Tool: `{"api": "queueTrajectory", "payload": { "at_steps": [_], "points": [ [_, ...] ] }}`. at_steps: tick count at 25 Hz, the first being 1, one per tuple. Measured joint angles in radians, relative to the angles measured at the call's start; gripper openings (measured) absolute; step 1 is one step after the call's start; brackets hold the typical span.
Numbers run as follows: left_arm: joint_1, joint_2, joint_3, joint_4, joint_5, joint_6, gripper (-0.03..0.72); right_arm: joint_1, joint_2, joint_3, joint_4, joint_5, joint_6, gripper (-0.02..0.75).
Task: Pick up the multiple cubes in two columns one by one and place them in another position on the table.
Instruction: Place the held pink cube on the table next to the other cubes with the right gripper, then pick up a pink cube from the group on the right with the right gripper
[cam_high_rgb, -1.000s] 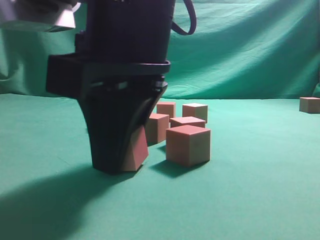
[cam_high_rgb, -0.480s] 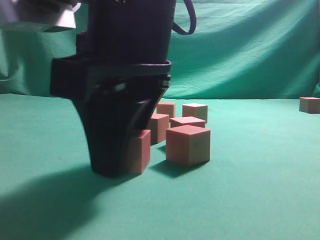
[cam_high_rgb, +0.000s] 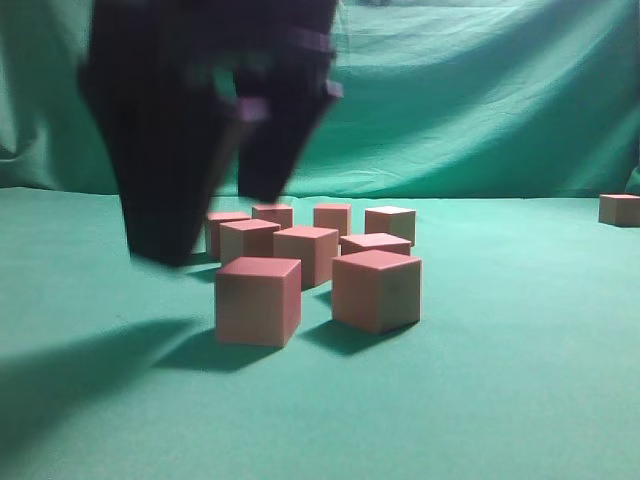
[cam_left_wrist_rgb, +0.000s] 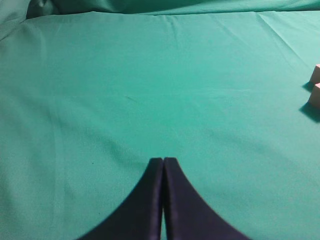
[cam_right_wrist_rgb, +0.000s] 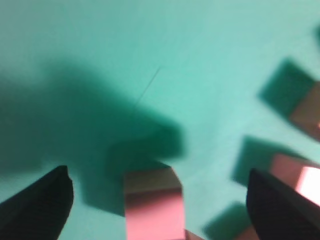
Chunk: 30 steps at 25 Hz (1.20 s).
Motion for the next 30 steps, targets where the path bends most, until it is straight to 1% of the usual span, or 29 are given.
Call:
{"api": "queueTrajectory", "payload": {
  "at_steps": [3,6,10,12,15,21,23,25,26,27,30],
  "points": [
    [0.0,0.0,0.0,0.0,0.0,0.0,0.0,0.0,-0.104,-0.044,0.0,0.032,0.032,0.639],
    [0.0,0.0,0.0,0.0,0.0,0.0,0.0,0.0,-0.205,-0.096,-0.005,0.116,0.078,0.639],
    [0.0,0.0,0.0,0.0,0.0,0.0,0.0,-0.004,-0.329,-0.114,-0.078,0.233,0.156,0.639],
    [0.0,0.0,0.0,0.0,0.0,0.0,0.0,-0.032,-0.373,-0.114,-0.127,0.28,0.217,0.639],
    [0.0,0.0,0.0,0.0,0.0,0.0,0.0,-0.153,-0.419,-0.114,-0.178,0.307,0.284,0.639],
    [0.0,0.0,0.0,0.0,0.0,0.0,0.0,-0.533,-0.408,-0.114,-0.201,0.288,0.435,0.639],
    [0.0,0.0,0.0,0.0,0.0,0.0,0.0,-0.635,-0.377,-0.114,-0.199,0.269,0.461,0.639],
    [0.0,0.0,0.0,0.0,0.0,0.0,0.0,-0.73,-0.33,-0.121,-0.167,0.262,0.461,0.639],
    [0.0,0.0,0.0,0.0,0.0,0.0,0.0,-0.765,-0.306,-0.127,-0.139,0.254,0.459,0.596],
    [0.0,0.0,0.0,0.0,0.0,0.0,0.0,-0.805,-0.274,-0.138,-0.11,0.249,0.451,0.581],
    [0.0,0.0,0.0,0.0,0.0,0.0,0.0,-0.902,-0.168,-0.186,0.003,0.23,0.395,0.584]
  ]
}}
